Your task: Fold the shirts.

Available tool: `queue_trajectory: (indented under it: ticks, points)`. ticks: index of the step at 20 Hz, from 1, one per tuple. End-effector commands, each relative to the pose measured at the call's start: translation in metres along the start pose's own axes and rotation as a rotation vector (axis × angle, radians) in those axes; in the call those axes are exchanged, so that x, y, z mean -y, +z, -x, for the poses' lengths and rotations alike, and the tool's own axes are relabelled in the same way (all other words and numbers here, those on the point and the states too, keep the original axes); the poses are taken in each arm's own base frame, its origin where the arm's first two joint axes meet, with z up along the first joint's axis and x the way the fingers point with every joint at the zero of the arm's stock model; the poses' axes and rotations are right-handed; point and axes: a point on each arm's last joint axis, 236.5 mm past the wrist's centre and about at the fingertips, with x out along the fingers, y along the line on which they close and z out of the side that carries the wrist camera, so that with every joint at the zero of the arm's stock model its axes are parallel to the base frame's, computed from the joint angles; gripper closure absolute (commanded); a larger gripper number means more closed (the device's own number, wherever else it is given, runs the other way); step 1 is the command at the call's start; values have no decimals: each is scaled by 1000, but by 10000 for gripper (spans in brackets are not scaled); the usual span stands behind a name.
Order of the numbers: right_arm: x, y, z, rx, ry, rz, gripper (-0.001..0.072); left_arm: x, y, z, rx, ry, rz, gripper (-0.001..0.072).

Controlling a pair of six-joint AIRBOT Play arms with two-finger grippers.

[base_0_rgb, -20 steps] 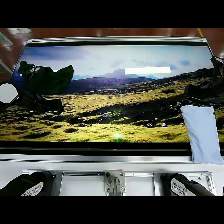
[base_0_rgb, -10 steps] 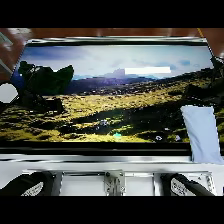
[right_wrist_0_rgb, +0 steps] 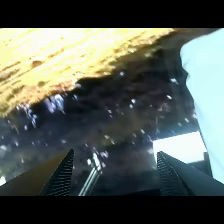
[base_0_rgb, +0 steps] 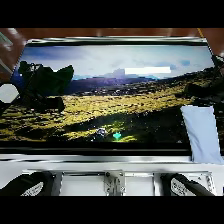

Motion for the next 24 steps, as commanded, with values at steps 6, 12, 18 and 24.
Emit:
queue_trajectory:
  ticks: [6, 12, 18, 24]
  points:
    - [-6, 7, 0, 28, 22, -1, 74, -43, 95, -25, 244, -6, 200, 2]
    - [-6, 7, -1, 29, 22, 10, 75, -226, 203, -34, 368, 90, 535, 3]
    - [-7, 7, -5, 21, 30, 5, 76, -321, 229, -119, 425, 136, 612, 4]
    - [-49, 3, -23, -51, 215, -80, 76, -350, 224, -191, 461, 162, 619, 4]
